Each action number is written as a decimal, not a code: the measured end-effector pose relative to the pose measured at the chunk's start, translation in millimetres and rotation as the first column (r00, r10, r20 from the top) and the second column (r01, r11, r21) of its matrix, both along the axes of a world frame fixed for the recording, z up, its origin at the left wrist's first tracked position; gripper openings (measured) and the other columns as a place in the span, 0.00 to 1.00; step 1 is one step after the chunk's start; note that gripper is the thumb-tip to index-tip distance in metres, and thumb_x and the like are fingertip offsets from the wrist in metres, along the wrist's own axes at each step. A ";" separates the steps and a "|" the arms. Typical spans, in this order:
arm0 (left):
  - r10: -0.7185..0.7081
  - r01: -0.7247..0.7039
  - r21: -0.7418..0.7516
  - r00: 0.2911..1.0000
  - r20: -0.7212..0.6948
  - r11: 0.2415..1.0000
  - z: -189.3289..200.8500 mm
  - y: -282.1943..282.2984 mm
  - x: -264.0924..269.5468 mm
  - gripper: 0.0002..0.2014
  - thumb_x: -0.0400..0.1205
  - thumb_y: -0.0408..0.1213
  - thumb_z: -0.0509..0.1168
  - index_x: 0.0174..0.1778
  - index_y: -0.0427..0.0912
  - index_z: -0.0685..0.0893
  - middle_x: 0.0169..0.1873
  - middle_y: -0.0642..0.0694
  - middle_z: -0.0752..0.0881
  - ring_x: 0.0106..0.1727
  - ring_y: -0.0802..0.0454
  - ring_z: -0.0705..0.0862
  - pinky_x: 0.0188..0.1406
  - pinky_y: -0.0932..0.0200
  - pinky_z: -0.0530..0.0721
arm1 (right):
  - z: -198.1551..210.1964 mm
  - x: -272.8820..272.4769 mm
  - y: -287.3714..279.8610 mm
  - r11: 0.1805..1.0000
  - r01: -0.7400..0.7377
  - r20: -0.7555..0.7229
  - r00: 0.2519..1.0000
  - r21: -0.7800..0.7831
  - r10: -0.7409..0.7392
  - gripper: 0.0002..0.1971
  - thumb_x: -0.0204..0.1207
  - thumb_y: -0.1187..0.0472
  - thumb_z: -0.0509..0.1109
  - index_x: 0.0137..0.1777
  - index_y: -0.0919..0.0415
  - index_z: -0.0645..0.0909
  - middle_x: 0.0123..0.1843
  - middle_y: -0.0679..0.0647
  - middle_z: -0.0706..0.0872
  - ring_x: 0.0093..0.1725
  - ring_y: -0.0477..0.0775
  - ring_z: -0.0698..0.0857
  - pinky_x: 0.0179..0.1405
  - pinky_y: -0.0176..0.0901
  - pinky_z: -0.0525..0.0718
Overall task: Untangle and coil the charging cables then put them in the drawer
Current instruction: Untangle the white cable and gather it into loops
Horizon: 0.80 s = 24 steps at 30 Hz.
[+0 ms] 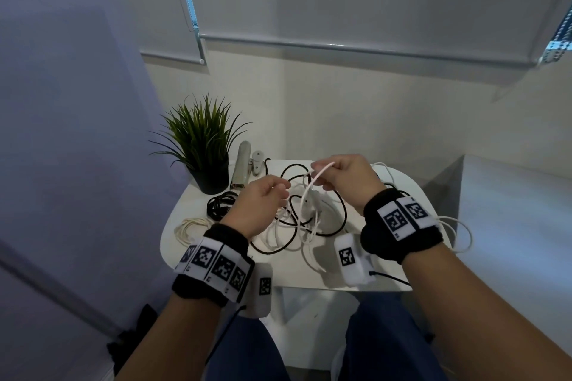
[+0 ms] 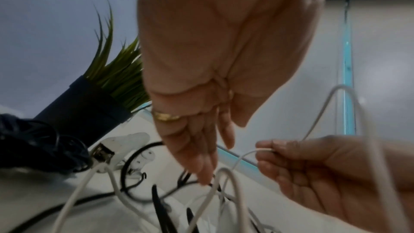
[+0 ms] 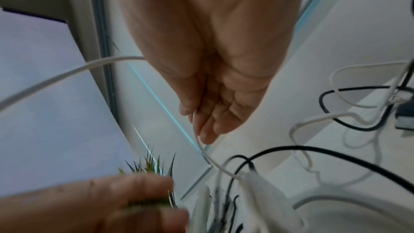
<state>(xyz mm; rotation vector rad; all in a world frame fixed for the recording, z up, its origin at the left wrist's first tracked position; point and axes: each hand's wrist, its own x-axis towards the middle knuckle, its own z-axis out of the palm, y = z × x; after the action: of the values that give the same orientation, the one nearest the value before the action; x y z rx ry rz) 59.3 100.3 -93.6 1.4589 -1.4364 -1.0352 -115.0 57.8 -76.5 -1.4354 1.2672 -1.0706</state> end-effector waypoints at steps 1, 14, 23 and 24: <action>-0.006 0.004 0.024 0.996 0.090 1.000 -0.3 -4.6 2.0 0.08 0.85 0.37 0.58 0.47 0.48 0.83 0.44 0.45 0.86 0.46 0.48 0.86 0.57 0.47 0.83 | 3.2 -0.9 0.8 1.000 -0.006 0.044 0.999 -0.008 0.006 0.08 0.79 0.72 0.66 0.51 0.71 0.86 0.35 0.56 0.87 0.31 0.44 0.85 0.33 0.31 0.81; -0.003 0.016 -0.084 0.989 0.151 0.996 -3.1 -21.8 -15.2 0.05 0.81 0.40 0.67 0.50 0.54 0.82 0.42 0.50 0.84 0.33 0.54 0.79 0.37 0.56 0.79 | 26.9 -12.6 12.2 0.969 -0.204 0.236 0.944 -0.138 0.232 0.10 0.81 0.67 0.65 0.45 0.53 0.85 0.41 0.48 0.92 0.49 0.49 0.87 0.49 0.46 0.78; 0.187 -0.215 -0.058 0.933 -0.307 0.975 9.7 -23.3 -17.7 0.09 0.87 0.31 0.56 0.40 0.39 0.74 0.37 0.36 0.83 0.35 0.48 0.87 0.36 0.62 0.88 | 6.0 -15.6 22.7 0.974 -0.220 -0.102 0.969 0.051 0.224 0.08 0.72 0.68 0.75 0.45 0.55 0.82 0.36 0.52 0.85 0.34 0.44 0.81 0.36 0.31 0.76; 0.182 -0.216 -0.062 0.921 -0.343 0.974 9.9 -22.7 -19.3 0.09 0.87 0.31 0.55 0.40 0.39 0.72 0.38 0.34 0.83 0.36 0.48 0.87 0.36 0.63 0.88 | -0.9 -15.4 23.3 0.972 -0.219 -0.177 0.956 0.088 0.232 0.08 0.70 0.64 0.78 0.45 0.55 0.83 0.36 0.51 0.85 0.35 0.45 0.82 0.39 0.34 0.78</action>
<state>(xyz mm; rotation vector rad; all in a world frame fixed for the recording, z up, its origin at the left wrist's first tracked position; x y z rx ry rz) 40.0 77.6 -83.8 1.2561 -1.0567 -1.0122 -130.4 81.1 -77.4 -1.6142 1.2217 -0.7476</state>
